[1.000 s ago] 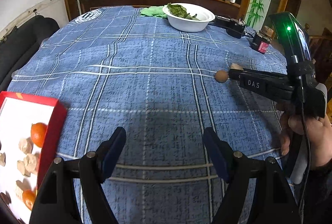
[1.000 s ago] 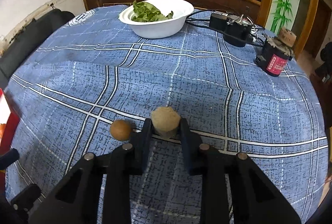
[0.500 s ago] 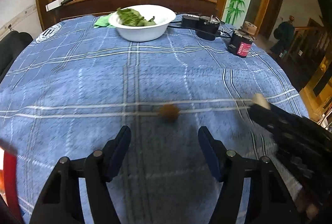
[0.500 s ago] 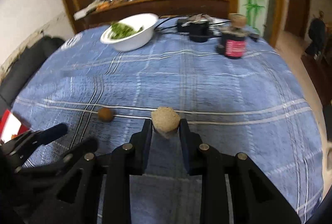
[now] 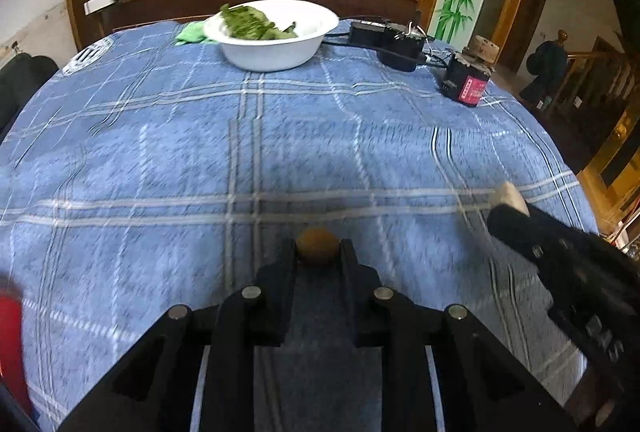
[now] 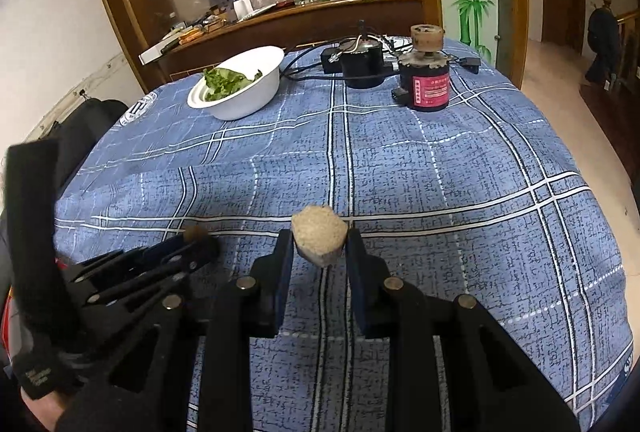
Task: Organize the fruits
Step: 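Close the left tool on the small brown round fruit on the cloth, then carry the brown fruit and white chunk back over the tray with both tools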
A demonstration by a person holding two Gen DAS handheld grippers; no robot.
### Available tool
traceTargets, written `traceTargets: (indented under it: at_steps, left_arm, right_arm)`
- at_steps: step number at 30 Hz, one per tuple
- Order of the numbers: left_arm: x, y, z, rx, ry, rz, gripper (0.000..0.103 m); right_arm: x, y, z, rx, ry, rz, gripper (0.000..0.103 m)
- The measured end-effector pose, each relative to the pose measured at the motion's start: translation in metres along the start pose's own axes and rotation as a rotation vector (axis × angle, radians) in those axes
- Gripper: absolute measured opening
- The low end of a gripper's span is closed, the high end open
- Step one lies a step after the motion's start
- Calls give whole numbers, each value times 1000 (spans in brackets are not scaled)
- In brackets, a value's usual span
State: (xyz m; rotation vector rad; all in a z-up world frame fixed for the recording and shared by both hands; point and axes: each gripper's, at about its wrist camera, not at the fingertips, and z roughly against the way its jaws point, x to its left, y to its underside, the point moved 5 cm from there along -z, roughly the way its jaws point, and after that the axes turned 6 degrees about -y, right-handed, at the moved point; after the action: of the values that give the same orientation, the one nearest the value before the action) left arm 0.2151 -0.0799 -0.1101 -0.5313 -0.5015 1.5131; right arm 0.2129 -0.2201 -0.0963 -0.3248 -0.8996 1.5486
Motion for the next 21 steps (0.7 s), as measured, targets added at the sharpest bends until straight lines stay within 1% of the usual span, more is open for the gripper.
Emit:
traceTargets:
  at_steps: [4, 9, 14, 21]
  left_arm:
    - [11, 19, 16, 26, -42, 2, 20]
    - [27, 45, 39, 57, -90, 19, 20]
    - [45, 72, 66, 67, -105, 42, 20]
    - [70, 97, 98, 58, -119, 75, 19]
  right_arm:
    - [16, 8, -3, 35, 3, 47, 28]
    - [37, 30, 5, 75, -4, 92, 28]
    - [57, 56, 28, 98, 2, 137, 28]
    - [89, 93, 57, 110, -13, 187, 28]
